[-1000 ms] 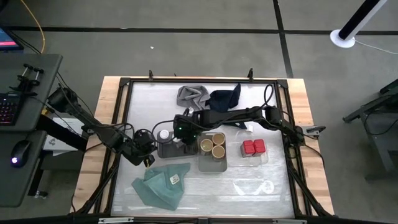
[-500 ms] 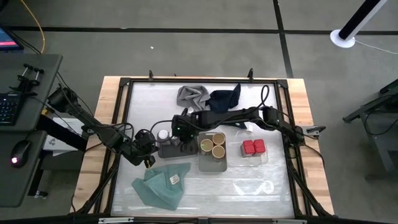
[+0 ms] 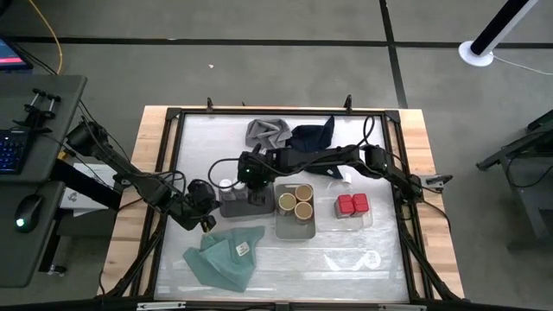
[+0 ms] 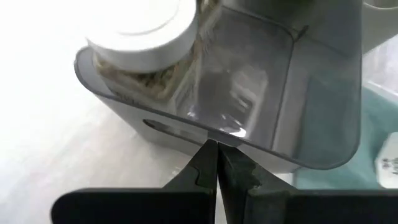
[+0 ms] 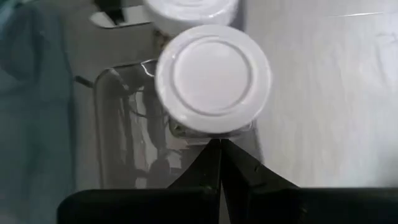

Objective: Sort spices by type
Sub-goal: Put the white spice bottle into the black bin, then return to Home Position

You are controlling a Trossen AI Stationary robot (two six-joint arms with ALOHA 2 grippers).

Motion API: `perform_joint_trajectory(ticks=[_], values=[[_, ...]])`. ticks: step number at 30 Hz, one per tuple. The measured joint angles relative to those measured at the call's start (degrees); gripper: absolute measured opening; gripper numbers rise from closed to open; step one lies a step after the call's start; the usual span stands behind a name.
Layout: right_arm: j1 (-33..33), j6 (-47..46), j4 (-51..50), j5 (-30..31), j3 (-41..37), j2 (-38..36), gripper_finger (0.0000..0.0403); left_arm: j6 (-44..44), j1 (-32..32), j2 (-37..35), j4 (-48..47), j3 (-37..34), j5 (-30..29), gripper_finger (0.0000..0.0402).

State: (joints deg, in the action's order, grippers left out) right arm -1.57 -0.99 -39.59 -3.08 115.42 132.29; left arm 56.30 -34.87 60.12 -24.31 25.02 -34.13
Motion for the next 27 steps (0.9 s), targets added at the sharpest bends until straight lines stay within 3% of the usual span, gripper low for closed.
perform_joint_trajectory(ticks=[7,17,27], values=[[0.03,0.61,-2.47,-0.04,0.02,-0.04,0.0000,-5.57,1.98,0.00,-0.34,0.00,-4.27,0.0000],[-0.87,1.92,-4.26,0.06,0.02,-0.07,0.0000,-8.54,3.49,-0.02,-1.58,0.10,2.91,0.0000],[-1.11,4.76,-7.28,-0.53,0.04,-2.03,0.0000,-4.80,2.97,-0.13,-7.36,0.12,3.50,0.0000]])
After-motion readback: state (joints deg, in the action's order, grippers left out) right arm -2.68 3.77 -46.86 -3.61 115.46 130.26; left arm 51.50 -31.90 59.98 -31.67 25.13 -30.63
